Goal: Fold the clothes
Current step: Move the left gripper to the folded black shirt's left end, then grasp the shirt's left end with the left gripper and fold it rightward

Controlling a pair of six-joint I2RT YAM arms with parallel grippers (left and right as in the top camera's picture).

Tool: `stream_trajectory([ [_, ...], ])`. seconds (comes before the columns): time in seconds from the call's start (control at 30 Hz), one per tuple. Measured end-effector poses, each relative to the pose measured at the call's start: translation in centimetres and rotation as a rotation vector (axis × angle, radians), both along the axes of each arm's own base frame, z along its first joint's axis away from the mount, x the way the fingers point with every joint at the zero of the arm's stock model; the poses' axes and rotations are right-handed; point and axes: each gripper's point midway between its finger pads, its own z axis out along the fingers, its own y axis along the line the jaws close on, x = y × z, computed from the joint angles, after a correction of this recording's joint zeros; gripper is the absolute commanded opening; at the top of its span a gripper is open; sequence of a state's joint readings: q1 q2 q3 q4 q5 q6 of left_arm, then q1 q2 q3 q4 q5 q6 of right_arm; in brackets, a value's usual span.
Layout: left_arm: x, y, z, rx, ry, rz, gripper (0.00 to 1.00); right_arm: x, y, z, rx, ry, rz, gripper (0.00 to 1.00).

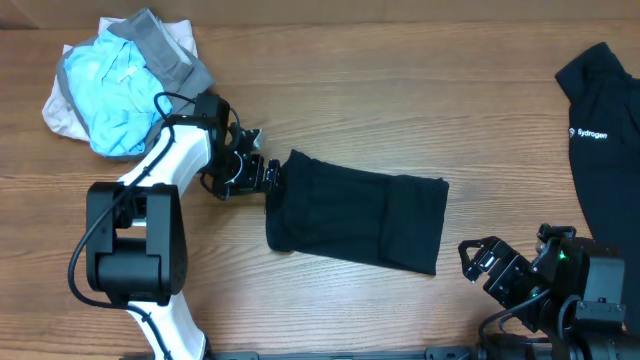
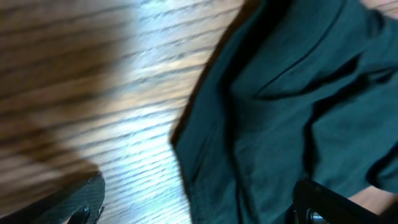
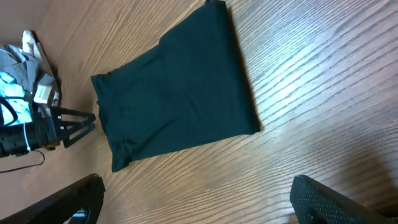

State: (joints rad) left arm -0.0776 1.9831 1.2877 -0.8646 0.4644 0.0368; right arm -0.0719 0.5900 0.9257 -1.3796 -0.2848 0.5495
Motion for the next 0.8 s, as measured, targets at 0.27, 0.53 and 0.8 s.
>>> stream_trajectory([
  [0.27,0.5,-1.5,0.0,-0.080,0.013,-0.020,1.00,0.0,0.0,0.0,0.000,0.000,-0.001,1.00],
  [0.53,-0.1,-5.1,-0.3,-0.163,0.054,-0.091,0.98,0.0,0.0,0.0,0.000,0.000,-0.001,1.00],
  [0.8,-2.2,-8.4,-0.3,-0.247,0.133,-0.149,0.88,0.0,0.0,0.0,0.000,0.000,-0.001,1.00],
])
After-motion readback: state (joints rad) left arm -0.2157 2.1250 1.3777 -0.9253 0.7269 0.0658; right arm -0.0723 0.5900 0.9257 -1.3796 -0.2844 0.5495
